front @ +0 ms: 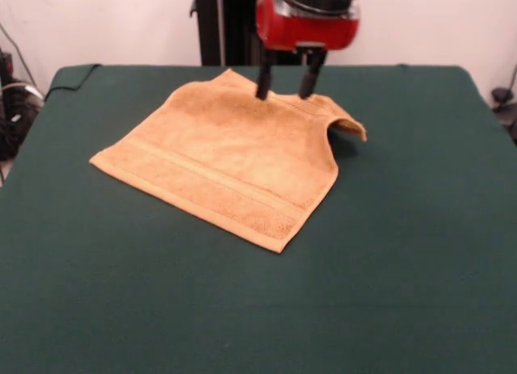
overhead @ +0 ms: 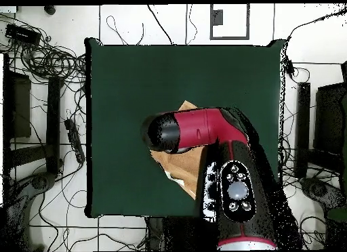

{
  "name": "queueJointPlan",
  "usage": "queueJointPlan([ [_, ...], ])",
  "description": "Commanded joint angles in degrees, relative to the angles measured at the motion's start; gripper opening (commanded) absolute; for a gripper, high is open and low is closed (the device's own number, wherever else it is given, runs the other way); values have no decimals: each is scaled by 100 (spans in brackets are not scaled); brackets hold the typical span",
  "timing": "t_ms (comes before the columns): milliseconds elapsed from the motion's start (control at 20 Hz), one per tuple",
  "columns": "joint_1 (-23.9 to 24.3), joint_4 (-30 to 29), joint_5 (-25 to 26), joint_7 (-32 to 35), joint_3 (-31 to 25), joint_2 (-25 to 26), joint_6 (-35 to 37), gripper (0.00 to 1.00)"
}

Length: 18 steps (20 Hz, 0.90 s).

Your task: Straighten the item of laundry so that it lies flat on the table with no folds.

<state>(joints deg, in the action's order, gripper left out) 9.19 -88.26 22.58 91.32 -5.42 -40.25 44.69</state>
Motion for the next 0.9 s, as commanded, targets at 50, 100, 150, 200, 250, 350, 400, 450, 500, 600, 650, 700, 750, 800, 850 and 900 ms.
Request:
queueJointPlan([
  [50, -90, 536, 346, -1589, -1184, 660, 765, 100],
  [100, -100, 645, 354, -1647, -1208, 667, 937, 100],
  [150, -130, 791, 368, -1677, -1226, 685, 1130, 100],
  [200, -138, 917, 366, -1744, -1269, 702, 1279, 100],
  [250, -164, 1056, 374, -1770, -1284, 726, 1443, 100],
  [350, -188, 1343, 407, -1835, -1356, 851, 1653, 100],
  [400, -193, 1481, 430, -1863, -1395, 927, 1723, 100],
  [450, -192, 1625, 469, -1896, -1438, 1018, 1798, 100],
  [500, -191, 1769, 507, -1928, -1481, 1108, 1873, 100],
  [600, -169, 2049, 581, -2009, -1580, 1266, 2012, 100],
  [650, -137, 2194, 619, -2081, -1633, 1378, 2069, 100],
  [700, -105, 2338, 656, -2153, -1686, 1491, 2125, 100],
  [750, -90, 2361, 682, -2160, -1713, 1512, 2134, 100],
  [800, -74, 2385, 708, -2167, -1740, 1533, 2142, 100],
  [850, -29, 2461, 732, -2280, -1781, 1622, 2127, 100],
  [900, 38, 2523, 771, -2380, -1846, 1701, 2082, 100],
])
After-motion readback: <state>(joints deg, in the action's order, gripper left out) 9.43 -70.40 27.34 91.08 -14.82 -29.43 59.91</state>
